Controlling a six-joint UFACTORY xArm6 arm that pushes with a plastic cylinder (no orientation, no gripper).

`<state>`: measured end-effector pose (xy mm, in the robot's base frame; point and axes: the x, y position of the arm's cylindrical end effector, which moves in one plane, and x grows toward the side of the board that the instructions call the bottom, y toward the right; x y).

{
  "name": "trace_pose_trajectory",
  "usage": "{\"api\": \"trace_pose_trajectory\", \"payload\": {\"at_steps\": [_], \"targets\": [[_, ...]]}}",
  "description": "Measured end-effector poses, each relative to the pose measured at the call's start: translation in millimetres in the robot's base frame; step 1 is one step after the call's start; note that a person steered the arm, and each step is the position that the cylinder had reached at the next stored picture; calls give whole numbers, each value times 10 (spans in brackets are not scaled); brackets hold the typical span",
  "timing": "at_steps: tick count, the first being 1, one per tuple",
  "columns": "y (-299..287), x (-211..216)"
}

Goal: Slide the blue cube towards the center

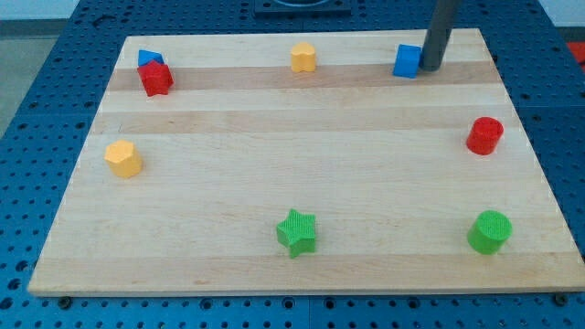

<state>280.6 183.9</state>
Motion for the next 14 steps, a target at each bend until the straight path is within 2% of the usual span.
{"api": "trace_pose_trajectory", "payload": {"at_steps": [2,3,4,5,7,10,14], "targets": [[-382,0],[-440,-10],[-197,-288],[-206,-313],[-487,-295],[-1024,-32],[-1465,600]]}}
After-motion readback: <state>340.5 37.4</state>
